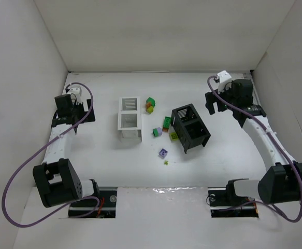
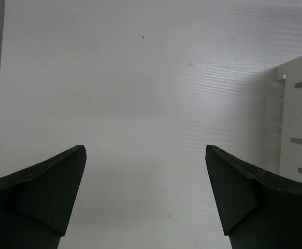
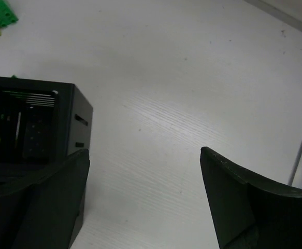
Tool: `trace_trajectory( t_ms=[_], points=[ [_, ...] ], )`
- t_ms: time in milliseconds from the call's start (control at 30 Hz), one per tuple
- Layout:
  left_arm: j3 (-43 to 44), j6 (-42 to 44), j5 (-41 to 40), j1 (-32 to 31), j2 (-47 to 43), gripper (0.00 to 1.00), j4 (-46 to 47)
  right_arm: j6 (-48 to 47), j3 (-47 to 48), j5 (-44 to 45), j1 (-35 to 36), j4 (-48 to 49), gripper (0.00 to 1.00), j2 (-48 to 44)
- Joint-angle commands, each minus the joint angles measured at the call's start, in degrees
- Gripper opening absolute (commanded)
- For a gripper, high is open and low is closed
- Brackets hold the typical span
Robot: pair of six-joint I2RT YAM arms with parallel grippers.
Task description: Sort the legos into containers by color
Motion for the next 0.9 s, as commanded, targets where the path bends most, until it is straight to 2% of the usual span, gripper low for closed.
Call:
trace_trajectory(
  t_ms=[0, 200, 433, 867],
  points=[
    [0.74, 0.78, 0.26, 0.23, -1.03, 0.99, 0.31, 1.25, 4.38, 0.53, 4.68, -2.59, 0.92, -1.03],
    [1.36, 0.78, -0.27, 0.23, -1.03, 0.99, 0.31, 3.18, 9.29, 6.50, 11.97, -6.46, 0.92, 2.30],
    [-0.05, 1.30, -0.27, 0.23, -3.31, 0.99, 1.10, 5.38, 13.69, 9.84, 12.51, -9.27, 0.94, 6.35],
    [0.48, 0.25, -1.50, 0.23, -1.38, 0.99, 1.10, 5.47, 28.29, 12.05, 13.04, -21.92, 0.92, 23.49]
  ],
)
